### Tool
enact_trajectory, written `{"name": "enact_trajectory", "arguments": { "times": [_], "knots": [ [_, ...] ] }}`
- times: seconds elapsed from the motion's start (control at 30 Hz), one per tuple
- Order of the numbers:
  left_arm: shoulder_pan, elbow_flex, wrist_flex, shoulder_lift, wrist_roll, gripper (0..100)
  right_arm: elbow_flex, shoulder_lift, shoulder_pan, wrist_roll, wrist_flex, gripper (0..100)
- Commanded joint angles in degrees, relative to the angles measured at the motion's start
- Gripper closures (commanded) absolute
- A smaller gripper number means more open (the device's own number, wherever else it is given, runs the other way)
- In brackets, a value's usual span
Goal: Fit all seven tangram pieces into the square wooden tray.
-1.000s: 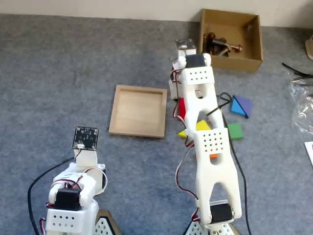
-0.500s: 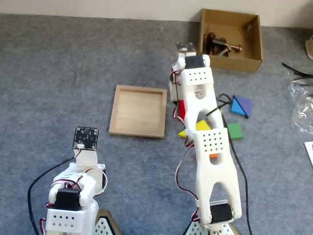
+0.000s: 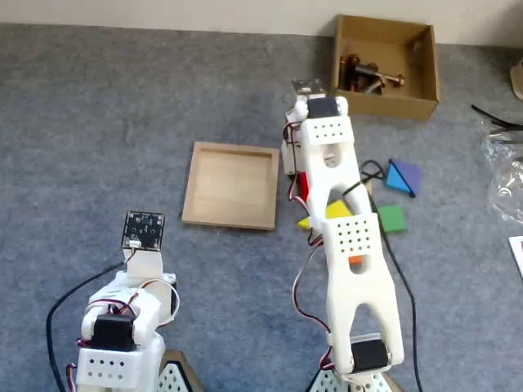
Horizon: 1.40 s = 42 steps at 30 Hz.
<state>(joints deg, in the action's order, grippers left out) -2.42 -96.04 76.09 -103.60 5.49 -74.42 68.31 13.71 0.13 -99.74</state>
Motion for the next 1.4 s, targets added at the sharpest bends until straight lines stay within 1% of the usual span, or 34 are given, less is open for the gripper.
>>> {"name": "enact_trajectory", "arguments": {
  "times": [0.0, 0.07, 0.2, 0.33, 0.57, 0.67, 1.07, 1.27, 1.37],
  "knots": [
    [1.01, -1.1, -0.18, -0.4, 0.35, 99, -0.84, -0.22, 0.22, -0.53, -1.01, 65.9],
    [1.01, -1.1, -0.18, -0.4, 0.35, 99, -0.84, -0.22, 0.22, -0.44, -0.84, 65.9],
    [1.01, -1.1, -0.18, -0.4, 0.35, 99, -0.84, -0.13, 0.31, 3.6, -0.66, 65.9],
    [1.01, -1.1, -0.18, -0.4, 0.35, 99, -0.92, -0.13, 0.31, 4.84, -0.4, 65.9],
    [1.01, -1.1, -0.18, -0.4, 0.35, 99, -0.84, -0.04, 0.31, 5.27, 1.01, 65.9],
    [1.01, -1.1, -0.18, -0.4, 0.35, 99, -0.84, -0.04, 0.4, 6.86, 1.01, 65.9],
    [1.01, -1.1, -0.18, -0.4, 0.35, 99, -0.84, -0.04, 2.68, 8.0, 0.66, 66.3],
    [1.01, -1.1, -0.18, -0.4, 0.35, 99, -0.84, -0.04, 2.77, 8.0, 0.57, 76.0],
    [1.01, -1.1, -0.18, -0.4, 0.35, 99, -0.84, -0.04, 2.77, 7.91, 0.57, 77.9]
  ]
}}
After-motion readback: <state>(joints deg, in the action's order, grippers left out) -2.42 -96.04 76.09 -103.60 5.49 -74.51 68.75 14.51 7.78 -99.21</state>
